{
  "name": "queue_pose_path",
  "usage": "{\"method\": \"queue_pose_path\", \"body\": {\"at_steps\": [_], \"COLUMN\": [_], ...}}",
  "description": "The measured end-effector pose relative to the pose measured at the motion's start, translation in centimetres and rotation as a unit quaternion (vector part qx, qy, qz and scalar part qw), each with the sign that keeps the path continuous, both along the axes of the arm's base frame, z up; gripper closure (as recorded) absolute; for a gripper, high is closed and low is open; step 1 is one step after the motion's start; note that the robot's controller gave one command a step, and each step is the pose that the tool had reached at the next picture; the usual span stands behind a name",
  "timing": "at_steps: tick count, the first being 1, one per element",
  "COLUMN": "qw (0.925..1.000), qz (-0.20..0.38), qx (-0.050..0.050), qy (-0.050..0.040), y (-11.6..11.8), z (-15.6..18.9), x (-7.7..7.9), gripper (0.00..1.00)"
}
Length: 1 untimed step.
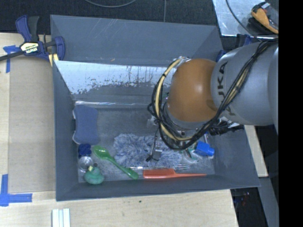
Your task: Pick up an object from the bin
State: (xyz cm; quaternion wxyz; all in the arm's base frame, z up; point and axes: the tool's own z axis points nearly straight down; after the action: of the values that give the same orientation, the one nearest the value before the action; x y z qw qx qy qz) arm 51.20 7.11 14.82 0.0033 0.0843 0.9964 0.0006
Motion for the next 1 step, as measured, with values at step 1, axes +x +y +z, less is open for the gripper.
{"method": "queue_pose_path", "body": {"at_steps": [1], "qw": [0.9996], "qz": [0.027], "qx": [0.001], "qy": [-0.0034], "y": [4.23], "z": [-5.23], "x": [-1.1], "gripper": [1.0]}}
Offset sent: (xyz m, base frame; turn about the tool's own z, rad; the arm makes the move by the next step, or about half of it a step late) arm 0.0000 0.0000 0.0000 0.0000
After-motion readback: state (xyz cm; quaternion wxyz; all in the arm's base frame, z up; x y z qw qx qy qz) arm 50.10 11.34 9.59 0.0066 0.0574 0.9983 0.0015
